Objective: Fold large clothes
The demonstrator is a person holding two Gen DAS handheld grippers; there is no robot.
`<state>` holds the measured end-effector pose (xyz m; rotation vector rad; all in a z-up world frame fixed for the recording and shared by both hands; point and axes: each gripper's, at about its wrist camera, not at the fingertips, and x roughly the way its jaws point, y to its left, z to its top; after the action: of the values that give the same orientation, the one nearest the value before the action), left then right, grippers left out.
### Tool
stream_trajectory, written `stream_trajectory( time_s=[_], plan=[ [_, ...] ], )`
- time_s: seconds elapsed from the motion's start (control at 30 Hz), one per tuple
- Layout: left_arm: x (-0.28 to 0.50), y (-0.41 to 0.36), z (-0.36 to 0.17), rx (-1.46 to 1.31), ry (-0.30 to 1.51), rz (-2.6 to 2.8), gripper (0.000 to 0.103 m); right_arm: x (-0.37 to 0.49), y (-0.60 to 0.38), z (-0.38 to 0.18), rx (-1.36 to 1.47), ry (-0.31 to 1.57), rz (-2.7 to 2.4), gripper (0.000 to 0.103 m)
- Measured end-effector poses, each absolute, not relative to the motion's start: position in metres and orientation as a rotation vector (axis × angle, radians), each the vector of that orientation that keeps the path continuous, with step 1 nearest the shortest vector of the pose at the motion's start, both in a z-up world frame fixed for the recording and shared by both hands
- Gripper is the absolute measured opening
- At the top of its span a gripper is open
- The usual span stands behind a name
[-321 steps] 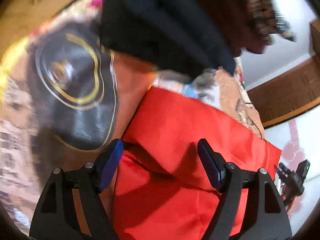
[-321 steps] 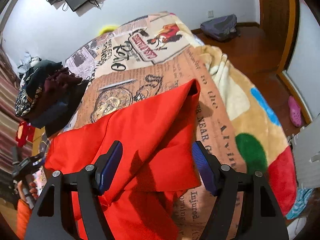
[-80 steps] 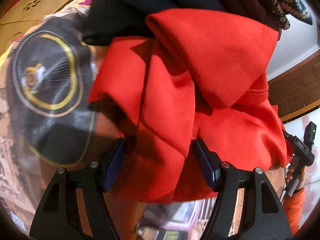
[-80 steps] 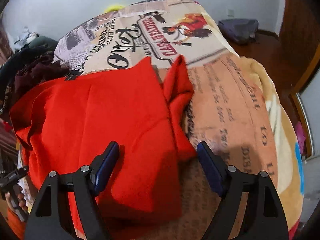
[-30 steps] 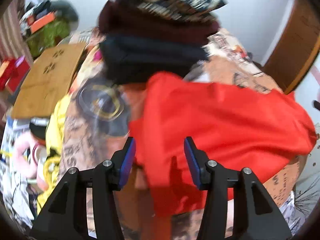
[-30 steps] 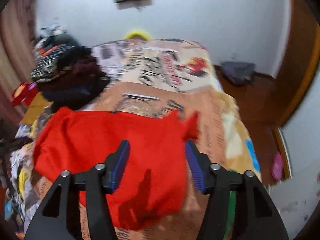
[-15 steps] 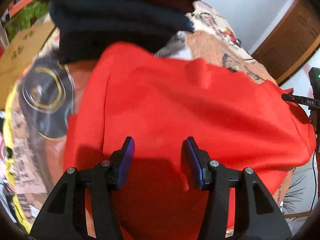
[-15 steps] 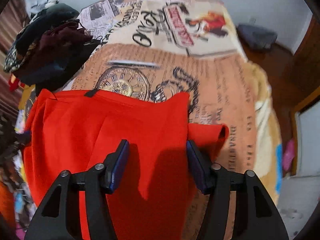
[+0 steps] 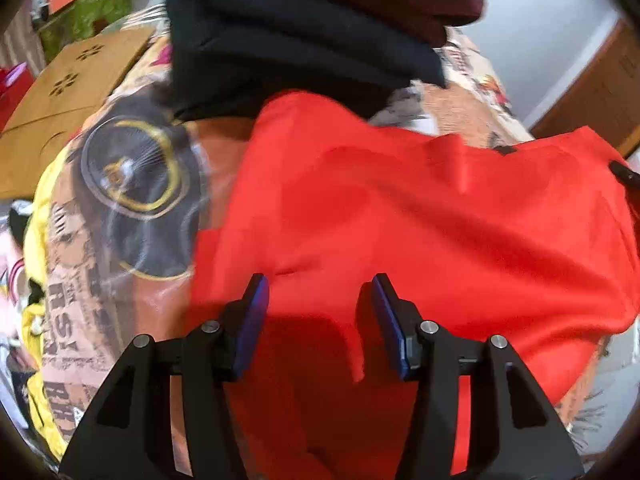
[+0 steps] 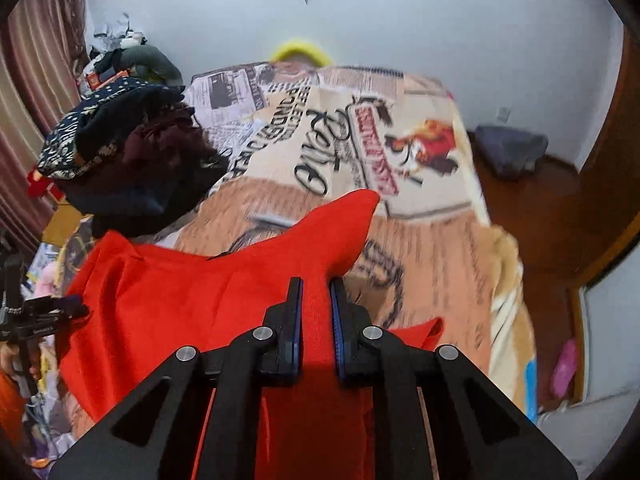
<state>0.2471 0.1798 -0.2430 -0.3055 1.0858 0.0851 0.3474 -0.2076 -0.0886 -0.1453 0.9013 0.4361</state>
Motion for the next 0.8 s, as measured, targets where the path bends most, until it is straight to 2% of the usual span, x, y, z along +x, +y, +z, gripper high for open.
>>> stream_trajectory(
  time_s=[0.17, 0.23, 0.27, 0.4, 0.5, 0.57, 0.63, 0.7, 0.8],
  plan=[
    [0.235, 0.185, -0.256, -0.197, 1.095, 0.192, 0.054, 0.37, -0.197, -0.141, -0.289, 1.0, 0.318, 0.014],
    [0.229, 0.19, -0.26, -0.163, 1.096, 0.229, 0.062, 0.373, -0.197, -0.159, -0.345, 1.049, 0.295, 0.016],
    [0.228, 0.193, -0.26, -0.162, 1.093, 0.236, 0.062, 0.372, -0.197, -0.163, -0.375, 1.064, 0.277, 0.016],
    [0.216, 0.209, -0.257, -0.201, 1.089, 0.245, 0.067, 0.352, -0.201, -0.145, -0.425, 1.011, 0.229, 0.02],
    [0.208, 0.214, -0.248, -0.202, 1.071, 0.263, 0.067, 0.331, -0.2, -0.117, -0.396, 0.964, 0.259, 0.021],
    [0.204, 0.215, -0.24, -0.198, 1.059, 0.274, 0.067, 0.312, -0.193, -0.095, -0.369, 0.925, 0.306, 0.027],
    [0.198, 0.215, -0.23, -0.177, 1.041, 0.298, 0.067, 0.296, -0.181, -0.082, -0.332, 0.898, 0.386, 0.053],
    [0.192, 0.216, -0.223, -0.169, 1.024, 0.311, 0.067, 0.278, -0.166, -0.076, -0.307, 0.867, 0.468, 0.063],
    [0.181, 0.22, -0.213, -0.215, 1.017, 0.296, 0.067, 0.25, -0.131, -0.078, -0.321, 0.868, 0.61, 0.066]
  ],
)
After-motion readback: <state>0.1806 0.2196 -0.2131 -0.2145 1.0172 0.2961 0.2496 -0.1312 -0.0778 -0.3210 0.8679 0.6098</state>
